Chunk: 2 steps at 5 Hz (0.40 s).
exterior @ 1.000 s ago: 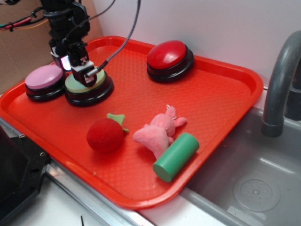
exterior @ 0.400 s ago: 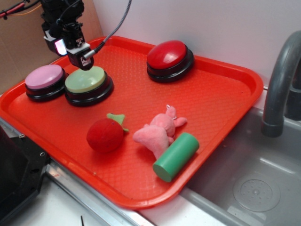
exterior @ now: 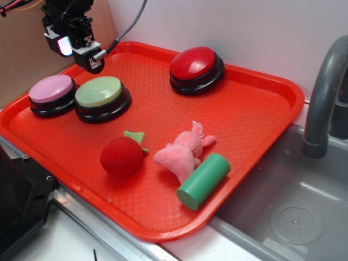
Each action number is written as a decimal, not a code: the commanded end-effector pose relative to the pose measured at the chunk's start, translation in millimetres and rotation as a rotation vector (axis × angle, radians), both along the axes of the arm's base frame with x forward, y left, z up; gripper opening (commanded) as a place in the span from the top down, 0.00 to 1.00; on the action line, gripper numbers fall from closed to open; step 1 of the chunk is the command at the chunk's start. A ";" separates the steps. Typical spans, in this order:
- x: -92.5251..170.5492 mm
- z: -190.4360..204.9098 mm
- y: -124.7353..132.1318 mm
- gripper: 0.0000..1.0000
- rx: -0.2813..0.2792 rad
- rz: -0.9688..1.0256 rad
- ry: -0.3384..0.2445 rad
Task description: Push the green button.
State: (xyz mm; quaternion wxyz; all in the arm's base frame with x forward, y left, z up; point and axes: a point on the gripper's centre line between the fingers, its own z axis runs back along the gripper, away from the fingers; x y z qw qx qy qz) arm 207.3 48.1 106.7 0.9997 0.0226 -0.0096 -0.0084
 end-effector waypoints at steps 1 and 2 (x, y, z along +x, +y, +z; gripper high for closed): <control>5.7 34.6 -8.5 0.00 0.051 0.024 -0.097; 2.1 44.5 -9.8 0.00 0.032 0.032 -0.122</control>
